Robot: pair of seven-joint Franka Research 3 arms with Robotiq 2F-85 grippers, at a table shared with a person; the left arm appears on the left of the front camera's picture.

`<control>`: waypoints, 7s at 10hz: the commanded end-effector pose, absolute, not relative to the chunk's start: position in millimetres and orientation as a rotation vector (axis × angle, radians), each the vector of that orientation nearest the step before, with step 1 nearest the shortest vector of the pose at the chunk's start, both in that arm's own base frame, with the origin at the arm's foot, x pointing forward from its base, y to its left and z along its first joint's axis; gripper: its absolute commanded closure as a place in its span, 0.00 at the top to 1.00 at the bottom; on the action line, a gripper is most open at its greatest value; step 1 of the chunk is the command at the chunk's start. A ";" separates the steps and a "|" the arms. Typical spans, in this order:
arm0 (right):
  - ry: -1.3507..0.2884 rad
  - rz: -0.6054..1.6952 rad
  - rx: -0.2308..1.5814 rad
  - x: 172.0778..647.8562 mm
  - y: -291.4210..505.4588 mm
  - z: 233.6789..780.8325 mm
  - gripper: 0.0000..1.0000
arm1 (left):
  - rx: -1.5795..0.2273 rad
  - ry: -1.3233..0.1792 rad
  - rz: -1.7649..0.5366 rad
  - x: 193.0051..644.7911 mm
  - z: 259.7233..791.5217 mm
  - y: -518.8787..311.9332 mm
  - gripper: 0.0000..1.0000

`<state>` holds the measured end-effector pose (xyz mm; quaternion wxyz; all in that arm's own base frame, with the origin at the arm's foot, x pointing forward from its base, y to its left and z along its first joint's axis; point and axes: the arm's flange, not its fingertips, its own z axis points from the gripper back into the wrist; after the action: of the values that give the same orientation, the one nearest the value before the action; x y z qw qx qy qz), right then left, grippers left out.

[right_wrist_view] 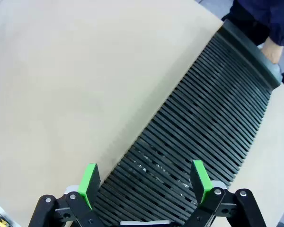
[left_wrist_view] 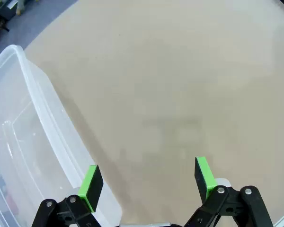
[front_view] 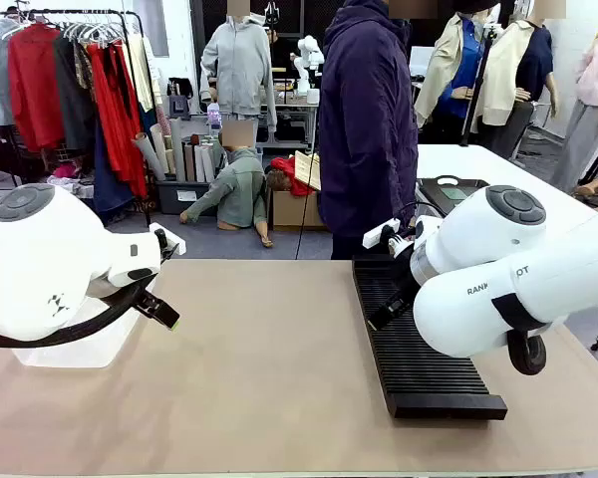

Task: Sort PCBs into racks and boxes based on the side picked up.
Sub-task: Pick up the Blank PCB handed by the Human.

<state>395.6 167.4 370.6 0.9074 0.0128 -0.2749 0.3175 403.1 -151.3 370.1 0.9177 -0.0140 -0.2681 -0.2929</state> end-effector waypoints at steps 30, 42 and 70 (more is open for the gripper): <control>-0.505 0.390 1.260 418.0 -84.7 461.0 1.00 | -1.020 -0.524 -0.359 418.9 514.2 59.7 1.00; -0.536 0.354 1.323 408.0 -96.4 465.1 1.00 | -1.122 -0.594 -0.360 400.7 480.0 81.5 1.00; -0.536 0.354 1.323 408.0 -96.4 465.1 1.00 | -1.341 -0.440 -0.290 480.4 426.8 3.9 1.00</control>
<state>408.0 -97.0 463.0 0.7439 0.6007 -0.2444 0.1614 469.3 1.6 423.7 0.7592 -0.5955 -0.2193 -0.1447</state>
